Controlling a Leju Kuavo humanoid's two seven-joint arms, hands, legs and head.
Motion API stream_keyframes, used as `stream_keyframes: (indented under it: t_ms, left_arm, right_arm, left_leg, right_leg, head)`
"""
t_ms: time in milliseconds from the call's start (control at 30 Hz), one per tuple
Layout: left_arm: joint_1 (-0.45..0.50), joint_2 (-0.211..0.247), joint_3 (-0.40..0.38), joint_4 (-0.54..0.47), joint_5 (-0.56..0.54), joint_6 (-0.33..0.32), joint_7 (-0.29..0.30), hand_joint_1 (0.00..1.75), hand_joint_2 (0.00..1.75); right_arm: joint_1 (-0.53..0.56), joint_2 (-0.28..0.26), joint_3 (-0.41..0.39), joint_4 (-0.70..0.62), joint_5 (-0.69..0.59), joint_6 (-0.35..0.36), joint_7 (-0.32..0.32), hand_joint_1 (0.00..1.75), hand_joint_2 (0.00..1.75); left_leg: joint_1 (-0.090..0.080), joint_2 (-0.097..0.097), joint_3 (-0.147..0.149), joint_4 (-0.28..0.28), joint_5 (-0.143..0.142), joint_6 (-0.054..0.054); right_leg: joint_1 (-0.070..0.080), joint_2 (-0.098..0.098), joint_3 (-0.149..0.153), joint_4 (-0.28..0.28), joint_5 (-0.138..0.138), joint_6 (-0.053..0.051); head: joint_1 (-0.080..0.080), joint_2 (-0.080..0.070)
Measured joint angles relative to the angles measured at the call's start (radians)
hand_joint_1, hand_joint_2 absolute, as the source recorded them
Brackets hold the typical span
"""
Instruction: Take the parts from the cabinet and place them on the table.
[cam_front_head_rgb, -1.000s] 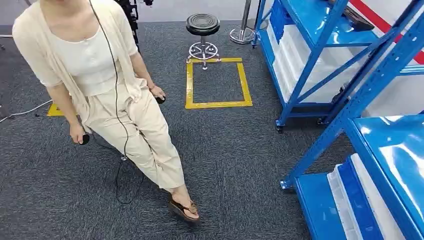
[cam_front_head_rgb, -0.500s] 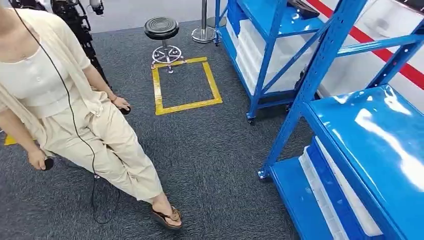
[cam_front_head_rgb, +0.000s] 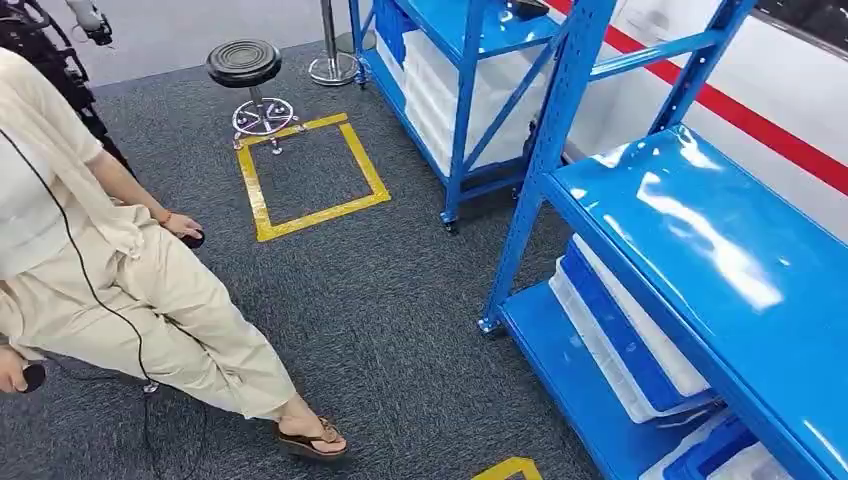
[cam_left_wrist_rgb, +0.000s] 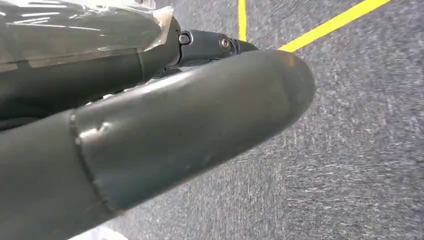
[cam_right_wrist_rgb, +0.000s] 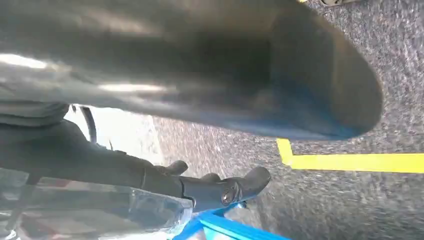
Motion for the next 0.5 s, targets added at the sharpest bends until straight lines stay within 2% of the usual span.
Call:
stream_keyframes:
  t_ms: [33,67,133,167,200,233,267,300,333,367,400,433,467,500]
  left_arm:
    - [0.001,0.002,0.000,-0.001,-0.001,0.000,-0.001,0.00,0.00]
    - [0.001,0.002,0.000,-0.001,-0.001,0.000,-0.004,0.00,0.00]
    - [-0.004,0.002,0.000,-0.001,-0.002,0.000,-0.011,0.00,0.00]
    - [-0.008,0.001,-0.001,-0.001,-0.003,-0.001,-0.014,0.00,0.00]
    - [-0.008,0.000,-0.002,-0.001,-0.004,-0.001,-0.018,0.00,0.00]
    - [-0.008,0.002,-0.004,-0.001,-0.005,-0.002,-0.022,0.00,0.00]
    - [-0.006,0.002,-0.004,-0.001,-0.005,-0.002,-0.028,0.00,0.00]
    - [-0.005,0.002,-0.004,-0.001,-0.006,-0.002,-0.031,0.00,0.00]
    - [-0.003,0.002,-0.005,-0.001,-0.009,-0.003,-0.032,0.00,0.00]
    - [-0.003,0.002,-0.005,-0.001,-0.009,-0.003,-0.035,0.00,0.00]
    - [-0.001,0.003,-0.006,-0.001,-0.010,-0.004,-0.037,0.00,0.00]
    - [-0.002,0.003,-0.006,-0.001,-0.011,-0.005,-0.041,0.00,0.00]
    - [-0.002,0.003,-0.008,-0.001,-0.011,-0.005,-0.044,0.00,0.00]
    - [-0.002,0.004,-0.010,-0.001,-0.012,-0.006,-0.046,0.00,0.00]
  right_arm:
    - [-0.003,0.001,-0.001,-0.001,0.000,0.000,-0.002,0.00,0.00]
    - [-0.005,0.002,-0.002,-0.001,0.000,-0.003,-0.003,0.00,0.00]
    - [-0.003,0.003,-0.007,-0.001,-0.005,-0.004,-0.005,0.00,0.00]
    - [-0.003,0.003,-0.010,-0.001,-0.007,-0.005,-0.006,0.00,0.00]
    - [-0.004,0.003,-0.011,-0.001,-0.009,-0.007,-0.006,0.00,0.00]
    - [-0.005,0.003,-0.014,-0.001,-0.010,-0.010,-0.006,0.00,0.00]
    - [-0.005,0.003,-0.017,-0.001,-0.013,-0.011,-0.006,0.00,0.00]
    - [-0.005,0.005,-0.019,-0.001,-0.016,-0.011,-0.008,0.00,0.00]
    - [-0.005,0.006,-0.021,-0.001,-0.021,-0.011,-0.011,0.00,0.00]
    - [-0.004,0.006,-0.026,-0.001,-0.022,-0.012,-0.014,0.00,0.00]
    - [-0.002,0.006,-0.030,-0.001,-0.024,-0.013,-0.015,0.00,0.00]
    - [-0.001,0.006,-0.033,-0.001,-0.025,-0.013,-0.017,0.00,0.00]
    - [-0.002,0.006,-0.034,-0.001,-0.027,-0.014,-0.018,0.00,0.00]
    - [-0.002,0.008,-0.035,-0.001,-0.027,-0.014,-0.020,0.00,0.00]
  left_leg:
    - [-0.008,0.008,0.000,0.001,-0.005,-0.008]
    - [-0.008,0.020,0.005,0.004,-0.010,-0.016]
    - [-0.003,0.035,0.013,0.000,-0.008,-0.026]
    - [0.000,0.046,0.016,-0.001,-0.010,-0.034]
    - [0.008,0.027,0.014,0.009,-0.020,-0.043]
    - [0.009,-0.031,0.001,0.046,-0.052,-0.047]
    - [0.011,-0.068,-0.033,0.122,-0.102,-0.048]
    - [0.011,-0.083,-0.071,0.204,-0.143,-0.049]
    - [0.011,-0.090,-0.108,0.281,-0.173,-0.051]
    - [0.012,-0.091,-0.129,0.320,-0.177,-0.051]
    - [0.012,-0.091,-0.128,0.313,-0.159,-0.049]
    - [0.012,-0.094,-0.106,0.261,-0.117,-0.047]
    - [0.013,-0.100,-0.068,0.178,-0.067,-0.044]
    - [0.015,-0.129,-0.025,0.090,-0.023,-0.041]
  right_leg:
    - [0.008,-0.033,0.011,-0.020,0.005,-0.009]
    - [0.013,-0.021,0.012,-0.024,0.014,-0.019]
    - [0.019,-0.001,0.000,-0.023,0.014,-0.030]
    - [0.019,0.011,0.001,-0.027,0.016,-0.039]
    - [-0.004,0.024,0.014,-0.034,0.023,-0.050]
    - [0.000,0.032,0.013,-0.034,0.026,-0.056]
    - [0.003,0.041,0.010,-0.034,0.029,-0.069]
    - [0.005,0.053,0.007,-0.034,0.031,-0.072]
    - [0.009,0.067,0.005,-0.033,0.031,-0.072]
    - [0.011,0.080,0.005,-0.033,0.031,-0.072]
    - [0.012,0.093,0.006,-0.032,0.031,-0.072]
    - [0.012,0.108,0.007,-0.031,0.031,-0.072]
    - [0.012,0.123,0.010,-0.030,0.032,-0.071]
    - [0.012,0.136,0.011,-0.028,0.031,-0.070]
  head:
    - [0.000,0.000]
    - [-0.003,0.000]
    - [-0.004,0.000]
    - [-0.002,0.000]
    - [-0.003,0.000]
    - [-0.005,0.000]
    - [-0.007,0.000]
    - [-0.006,0.000]
    - [-0.007,0.000]
    - [-0.006,0.000]
    - [-0.006,0.000]
    - [-0.006,0.000]
    - [-0.007,0.000]
    - [-0.006,0.000]
